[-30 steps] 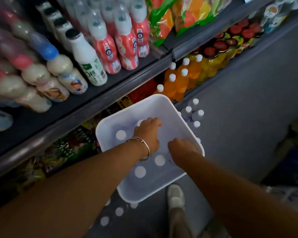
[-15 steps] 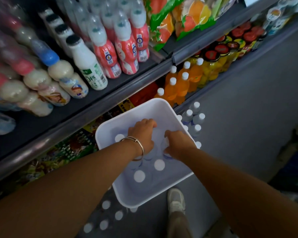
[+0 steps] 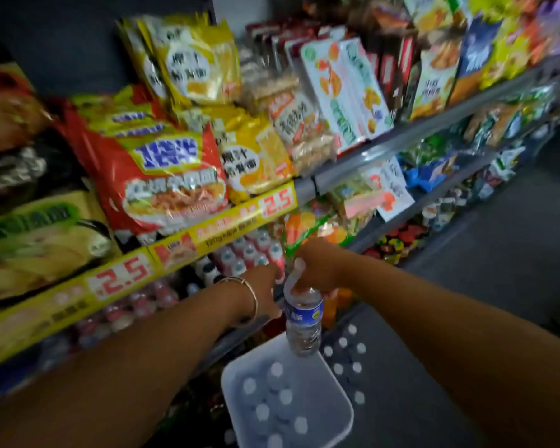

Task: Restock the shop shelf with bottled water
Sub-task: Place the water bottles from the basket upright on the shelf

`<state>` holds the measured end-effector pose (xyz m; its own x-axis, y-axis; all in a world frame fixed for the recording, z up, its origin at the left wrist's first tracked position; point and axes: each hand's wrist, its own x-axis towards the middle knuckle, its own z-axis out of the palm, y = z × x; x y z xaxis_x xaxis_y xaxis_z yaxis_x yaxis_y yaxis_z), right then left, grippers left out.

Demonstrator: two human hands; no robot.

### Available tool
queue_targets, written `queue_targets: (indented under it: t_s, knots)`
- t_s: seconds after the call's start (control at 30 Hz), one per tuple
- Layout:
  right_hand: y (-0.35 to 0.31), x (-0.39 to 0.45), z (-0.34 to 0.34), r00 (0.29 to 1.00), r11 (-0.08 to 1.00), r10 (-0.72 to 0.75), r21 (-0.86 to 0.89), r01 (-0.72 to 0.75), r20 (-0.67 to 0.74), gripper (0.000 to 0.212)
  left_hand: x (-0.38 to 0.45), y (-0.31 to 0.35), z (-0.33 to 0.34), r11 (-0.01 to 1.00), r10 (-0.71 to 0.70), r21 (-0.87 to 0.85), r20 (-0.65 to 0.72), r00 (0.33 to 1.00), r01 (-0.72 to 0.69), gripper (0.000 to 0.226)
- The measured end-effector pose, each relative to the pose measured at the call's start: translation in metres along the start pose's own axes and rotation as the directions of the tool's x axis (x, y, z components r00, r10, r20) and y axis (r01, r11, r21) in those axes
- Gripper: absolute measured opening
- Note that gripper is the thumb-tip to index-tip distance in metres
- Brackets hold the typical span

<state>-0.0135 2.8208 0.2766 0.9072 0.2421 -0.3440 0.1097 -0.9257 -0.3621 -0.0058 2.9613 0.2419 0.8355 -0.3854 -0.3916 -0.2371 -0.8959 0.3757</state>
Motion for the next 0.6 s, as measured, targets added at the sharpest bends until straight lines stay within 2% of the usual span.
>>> queue_targets:
  t_s: [0.1,0.2,0.3,0.43,0.53,0.6]
  knots:
    - [-0.034,-0.036,-0.082,0.998,0.997,0.007,0.082,-0.002,-0.062,0.026,-0.035,0.024,-0.069,0.996,0.047,-0.074,-0.028,0.998,-0.049,0.05]
    - [-0.07,-0.079,-0.163,0.988,0.993,-0.03,0.105,0.046,-0.155,0.026,-0.074,0.053,-0.14,0.996,0.079,-0.044,-0.084,0.993,-0.083,0.07]
    - [-0.103,-0.115,-0.237,0.957,0.99,-0.058,0.11,0.092,-0.283,0.025,-0.11,0.081,-0.207,0.98,0.135,-0.123,-0.177,0.975,-0.158,0.069]
    - [-0.138,-0.148,-0.325,0.886,0.974,-0.091,0.145,0.174,-0.454,0.028,-0.152,0.112,-0.289,0.955,0.202,-0.136,-0.347,0.916,-0.262,0.05]
    - [-0.163,-0.163,-0.379,0.82,0.95,-0.128,0.17,0.264,-0.558,0.027,-0.17,0.128,-0.343,0.937,0.223,-0.156,-0.419,0.88,-0.312,0.054]
    - [-0.178,-0.165,-0.412,0.768,0.936,-0.147,0.165,0.312,-0.623,0.029,-0.179,0.136,-0.375,0.915,0.228,-0.201,-0.461,0.858,-0.351,0.048]
